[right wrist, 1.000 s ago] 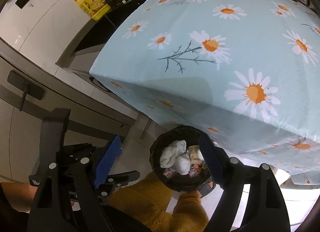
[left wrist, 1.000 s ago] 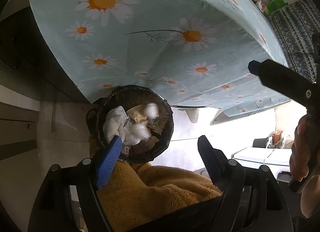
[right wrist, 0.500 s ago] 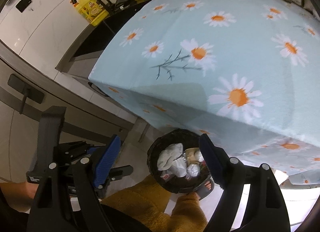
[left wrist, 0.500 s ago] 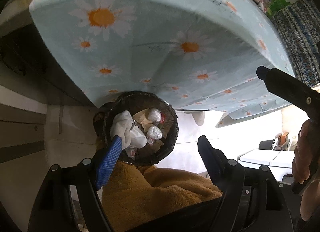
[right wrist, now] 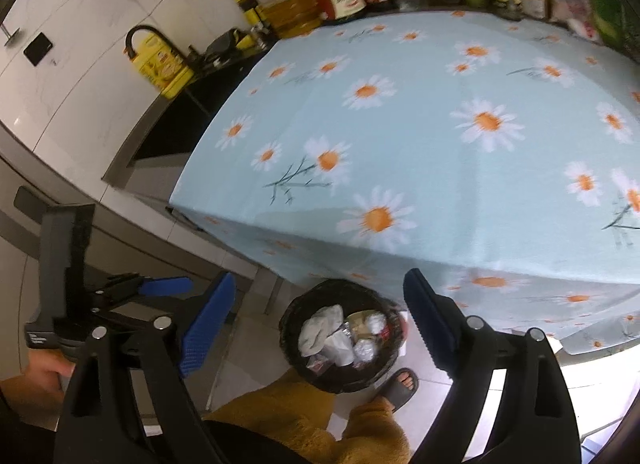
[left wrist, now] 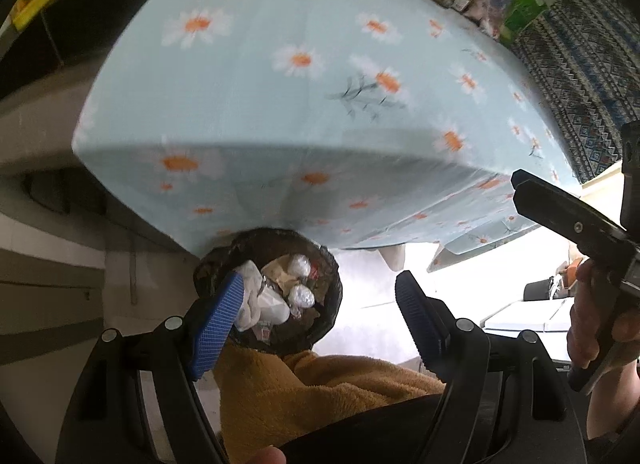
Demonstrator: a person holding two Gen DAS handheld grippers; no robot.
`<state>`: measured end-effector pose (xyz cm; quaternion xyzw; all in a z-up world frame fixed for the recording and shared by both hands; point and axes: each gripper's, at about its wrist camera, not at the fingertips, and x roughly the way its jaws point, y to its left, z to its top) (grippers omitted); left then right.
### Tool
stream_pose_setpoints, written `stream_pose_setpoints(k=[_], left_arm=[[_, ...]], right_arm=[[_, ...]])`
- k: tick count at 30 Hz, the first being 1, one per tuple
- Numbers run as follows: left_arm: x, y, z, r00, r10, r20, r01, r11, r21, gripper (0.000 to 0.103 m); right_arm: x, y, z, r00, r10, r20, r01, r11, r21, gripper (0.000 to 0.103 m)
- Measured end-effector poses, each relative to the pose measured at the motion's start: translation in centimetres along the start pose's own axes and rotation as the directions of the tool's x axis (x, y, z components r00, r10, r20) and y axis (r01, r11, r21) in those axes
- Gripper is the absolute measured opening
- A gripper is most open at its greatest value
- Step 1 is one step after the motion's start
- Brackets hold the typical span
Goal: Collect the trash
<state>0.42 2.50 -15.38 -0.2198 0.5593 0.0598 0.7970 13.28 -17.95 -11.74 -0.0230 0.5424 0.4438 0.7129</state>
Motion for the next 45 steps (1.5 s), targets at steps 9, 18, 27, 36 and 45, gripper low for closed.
stream_pose_setpoints(k=[9,18,27,36,45], left_arm=[[-4.8,-2.5,2.2,0.995,0.037,0.096,-0.042,0.998,0.049,0.082],[-9.6,-4.0,3.8,0.976,0.046,0.213,-0.066,0.994,0.085,0.094],[-12.3,-5.6,5.1,0.963,0.046,0.265,-0.079,0.99,0.117,0.096],[-14.4,-7.2,5.4,0.948,0.06,0.311,-0.109,0.984,0.142,0.096],[-14.4,-7.6,5.0,0.95,0.07,0.305,-0.119,0.982,0.146,0.096]], right_arm=[[-4.1,-0.5,0.9,0.996,-0.047,0.073,0.048,0.999,-0.012,0.098],[-8.4,-0.4,2.5,0.979,-0.124,0.161,0.125,0.992,0.0,0.098],[-11.7,-0.7,3.2,0.967,-0.16,0.199,0.155,0.987,0.038,0.098],[-13.4,-0.3,3.7,0.957,-0.17,0.234,0.167,0.985,0.03,0.098],[-14.0,-0.3,3.3,0.952,-0.189,0.24,0.188,0.982,0.029,0.098]])
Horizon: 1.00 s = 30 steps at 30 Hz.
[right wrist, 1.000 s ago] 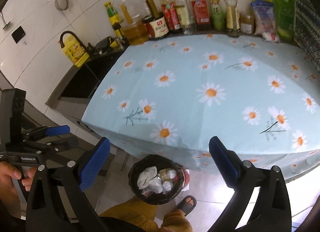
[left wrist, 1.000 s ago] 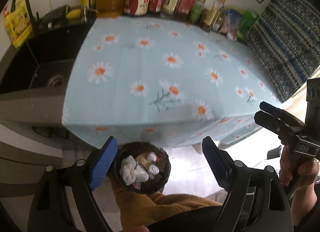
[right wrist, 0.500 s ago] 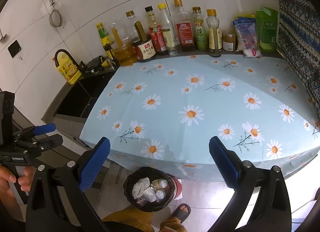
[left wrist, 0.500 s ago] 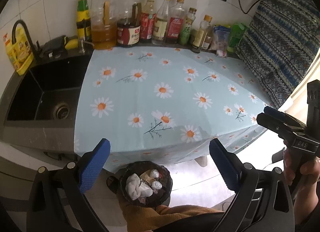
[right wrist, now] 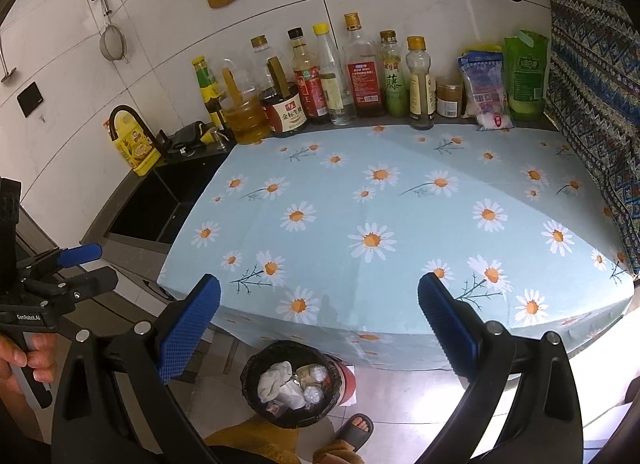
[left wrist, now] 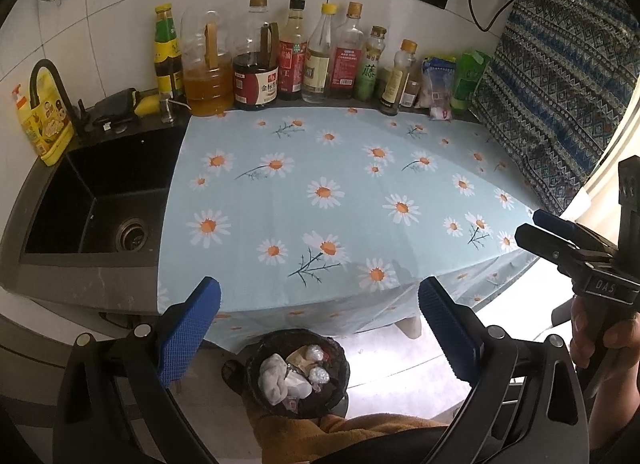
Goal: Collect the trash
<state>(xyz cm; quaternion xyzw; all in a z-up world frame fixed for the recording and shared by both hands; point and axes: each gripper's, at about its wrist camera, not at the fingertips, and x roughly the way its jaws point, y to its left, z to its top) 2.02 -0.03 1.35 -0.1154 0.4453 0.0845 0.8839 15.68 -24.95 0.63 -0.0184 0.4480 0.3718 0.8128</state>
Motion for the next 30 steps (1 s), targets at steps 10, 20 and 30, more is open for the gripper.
stream_pose_setpoints(k=[10,20,30], left_arm=[[-0.05,0.02,-0.12,1.0,0.001,-0.001,-0.001,1.0,-0.005,0.096],[-0.39,0.48,0.1,1.0,-0.001,0.009,0.001,1.0,-0.025,0.096],[-0.26,0.28,0.14,1.0,0.002,0.01,-0.002,1.0,-0.021,0.096]], right_arm=[[-0.41,-0.14,-0.06,1.0,0.002,-0.007,-0.002,1.0,0.008,0.098],[-0.35,-0.29,-0.1,1.0,-0.001,-0.013,0.001,1.0,0.002,0.098],[0.37,-0.07,0.04,1.0,-0.001,-0.029,0.0,1.0,-0.004,0.098]])
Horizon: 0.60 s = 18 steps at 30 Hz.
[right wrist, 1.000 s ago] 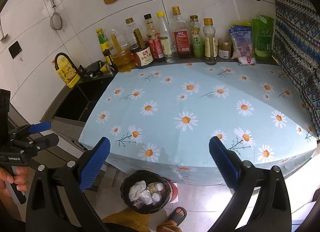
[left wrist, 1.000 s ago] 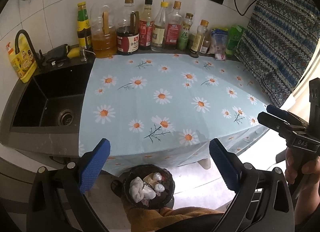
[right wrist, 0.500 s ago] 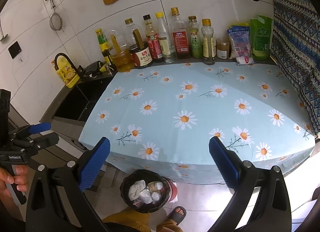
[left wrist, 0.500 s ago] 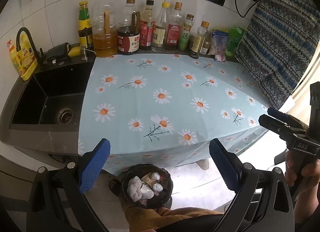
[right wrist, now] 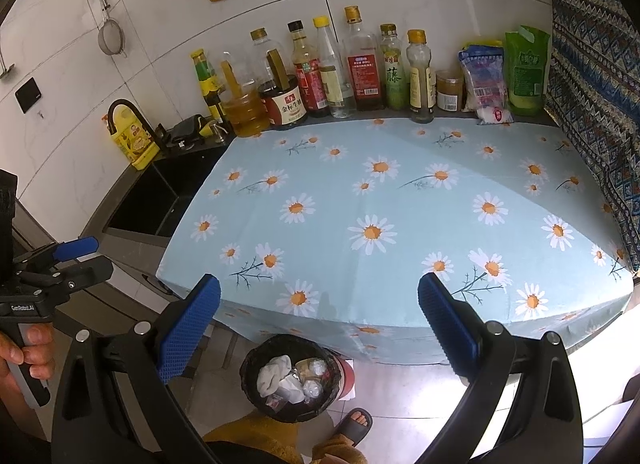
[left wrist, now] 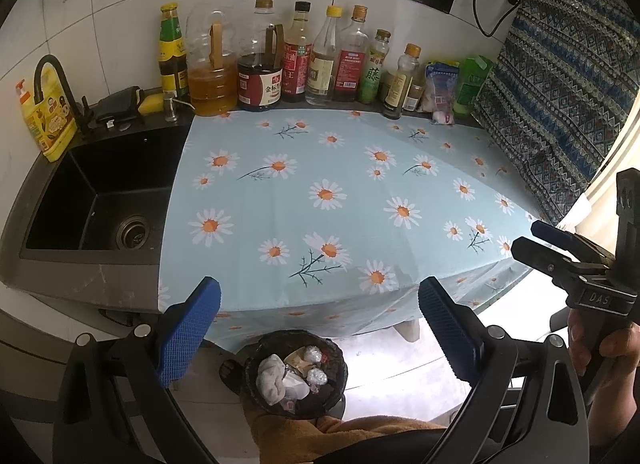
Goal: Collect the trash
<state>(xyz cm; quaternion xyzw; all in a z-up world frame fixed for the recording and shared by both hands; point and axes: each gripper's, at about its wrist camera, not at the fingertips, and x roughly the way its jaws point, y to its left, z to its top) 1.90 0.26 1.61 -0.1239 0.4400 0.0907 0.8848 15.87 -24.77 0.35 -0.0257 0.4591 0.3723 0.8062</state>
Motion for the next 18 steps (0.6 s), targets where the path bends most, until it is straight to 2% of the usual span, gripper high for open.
stream_pose_setpoints(k=[18], left_arm=[[0.83,-0.7,0.31,1.0,-0.013,-0.006,0.013,1.0,0.01,0.096]], right_arm=[[-0.02,-0.65,0.6,1.0,0.002,0.014,-0.002,1.0,0.005,0.098]])
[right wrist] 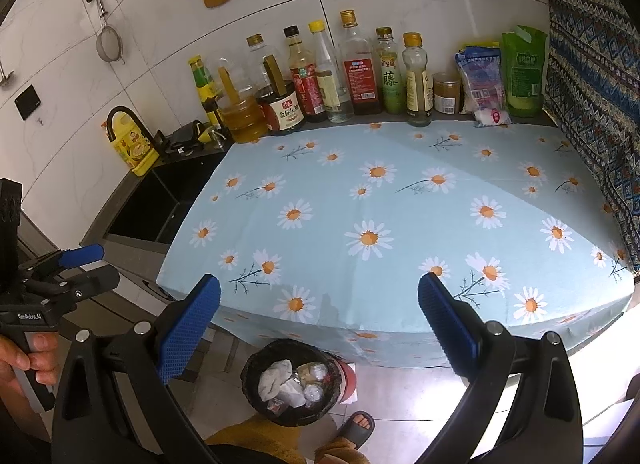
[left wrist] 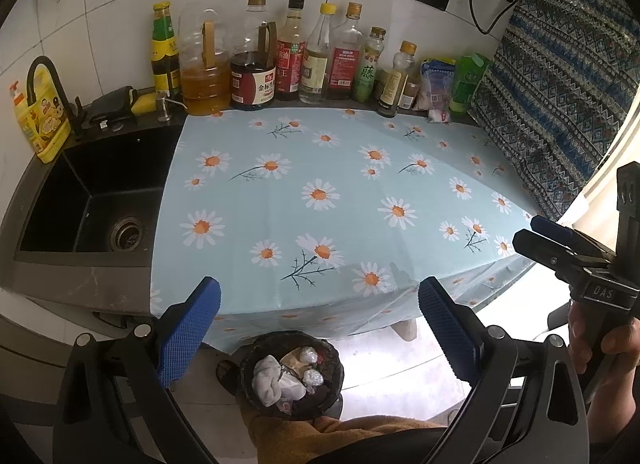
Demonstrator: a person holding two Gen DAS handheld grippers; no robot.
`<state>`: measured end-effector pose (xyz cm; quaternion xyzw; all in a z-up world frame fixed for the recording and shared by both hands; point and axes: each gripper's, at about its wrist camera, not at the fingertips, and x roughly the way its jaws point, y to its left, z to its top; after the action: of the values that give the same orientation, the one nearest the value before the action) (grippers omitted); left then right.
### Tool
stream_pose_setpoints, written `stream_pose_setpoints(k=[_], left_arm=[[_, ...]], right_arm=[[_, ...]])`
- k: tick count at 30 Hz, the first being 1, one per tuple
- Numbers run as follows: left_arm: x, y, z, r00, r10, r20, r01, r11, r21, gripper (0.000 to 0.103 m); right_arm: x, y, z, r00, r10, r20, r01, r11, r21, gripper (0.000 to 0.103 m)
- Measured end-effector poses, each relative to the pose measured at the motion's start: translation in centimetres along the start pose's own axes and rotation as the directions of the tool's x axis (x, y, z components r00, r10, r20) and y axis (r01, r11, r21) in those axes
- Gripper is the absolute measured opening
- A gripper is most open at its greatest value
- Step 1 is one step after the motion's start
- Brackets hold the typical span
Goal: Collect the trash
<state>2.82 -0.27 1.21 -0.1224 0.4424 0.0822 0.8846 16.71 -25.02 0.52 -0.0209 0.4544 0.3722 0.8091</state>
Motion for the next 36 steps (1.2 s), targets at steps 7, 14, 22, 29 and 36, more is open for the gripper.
stream_pose_setpoints(k=[7,14,22,29,36], left_arm=[[0.05,-0.12,0.17,1.0,0.004,0.005,-0.004,1.0,0.006,0.096],[0.04,-0.04,0.38,1.0,0.002,0.007,-0.002,1.0,0.003,0.096],[-0.05,-0.12,0.18,1.0,0.008,0.009,-0.008,1.0,0.007,0.096],[-0.1,0.02,0.13,1.0,0.005,0.006,-0.005,1.0,0.008,0.096],[-0.13,-0.11,0.13,1.0,0.003,0.004,-0.003,1.0,0.011,0.096]], right_arm=[[-0.09,0.12,0.01,1.0,0.003,0.0,-0.003,1.0,0.006,0.098],[-0.02,0.11,0.25,1.0,0.004,0.001,-0.004,1.0,0.004,0.098],[0.08,0.44,0.58,1.0,0.006,0.0,-0.006,1.0,-0.001,0.098],[0.1,0.65,0.55,1.0,0.004,0.001,-0.004,1.0,-0.002,0.098],[0.23,0.83,0.7,1.0,0.005,0.001,-0.005,1.0,-0.002,0.098]])
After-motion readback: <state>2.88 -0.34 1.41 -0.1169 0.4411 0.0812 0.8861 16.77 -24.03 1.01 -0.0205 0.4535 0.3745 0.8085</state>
